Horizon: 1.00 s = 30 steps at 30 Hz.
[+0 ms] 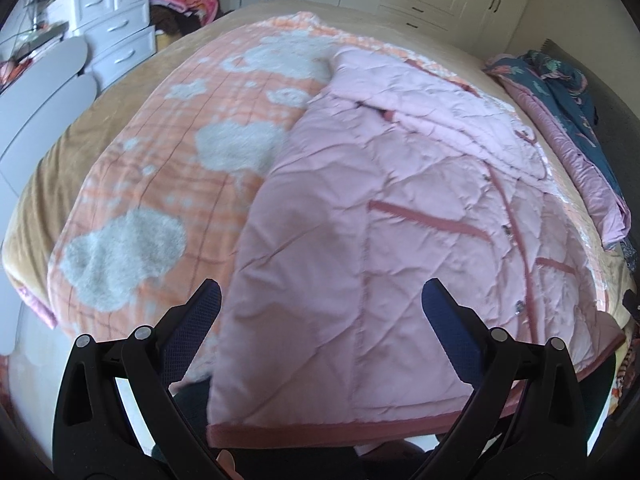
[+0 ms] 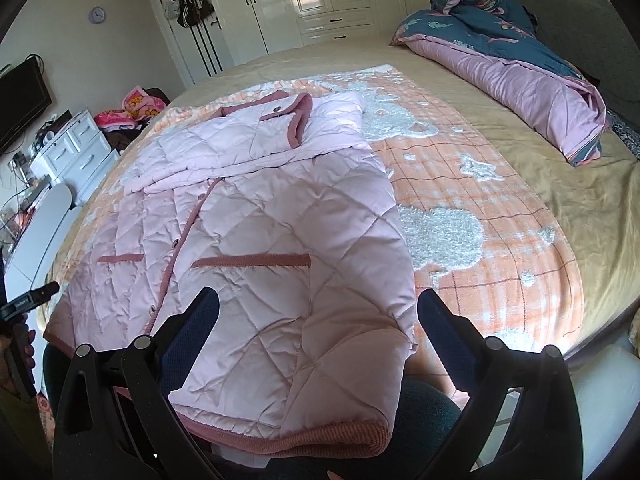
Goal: Fold large clothes
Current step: 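Move both grippers to the ribbed hem of the jacket, then close the left gripper on the ribbed hem while the right gripper closes on it too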
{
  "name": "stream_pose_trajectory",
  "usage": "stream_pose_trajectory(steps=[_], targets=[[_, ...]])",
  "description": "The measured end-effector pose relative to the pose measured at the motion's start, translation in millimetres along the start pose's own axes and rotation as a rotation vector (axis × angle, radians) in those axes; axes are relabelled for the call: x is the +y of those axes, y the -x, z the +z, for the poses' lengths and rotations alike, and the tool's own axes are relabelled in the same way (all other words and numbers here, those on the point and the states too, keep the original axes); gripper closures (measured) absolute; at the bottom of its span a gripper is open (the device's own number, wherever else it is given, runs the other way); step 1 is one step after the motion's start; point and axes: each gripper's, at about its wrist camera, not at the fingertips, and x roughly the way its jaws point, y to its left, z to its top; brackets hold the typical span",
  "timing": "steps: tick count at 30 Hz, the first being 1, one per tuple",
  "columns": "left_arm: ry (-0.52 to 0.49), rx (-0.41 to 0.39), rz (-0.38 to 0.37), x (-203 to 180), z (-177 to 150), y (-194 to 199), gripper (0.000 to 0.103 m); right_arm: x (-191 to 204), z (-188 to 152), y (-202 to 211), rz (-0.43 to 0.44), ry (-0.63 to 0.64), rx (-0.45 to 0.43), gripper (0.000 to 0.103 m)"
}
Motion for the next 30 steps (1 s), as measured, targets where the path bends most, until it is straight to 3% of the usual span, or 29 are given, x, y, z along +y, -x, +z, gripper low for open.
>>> stream_pose_trajectory(steps=[8,13,18,24,28,30], targets=[[0.063,0.047,-0.041,30,-21,-6,0.009,-1,-3,1,0.022,-0.011,0.005,0.004],[0.031,0.055,-0.055,32,-31,-7,0.010,-1,-3,4,0.031,-0.010,0.000,0.004],[0.013,0.085,-0.109,27,-39,-14,0.037,-3,-8,7,0.073,-0.024,0.028,0.004],[-0.013,0.068,-0.138,11,-36,-18,0.053,-12,-20,10,0.062,-0.030,0.071,0.004],[-0.038,0.042,-0.142,1,-30,-15,0.072,-25,-28,4,0.065,-0.073,0.130,0.004],[-0.042,0.037,-0.149,-1,-28,-14,0.073,-31,-33,-5,0.081,-0.088,0.184,0.004]])
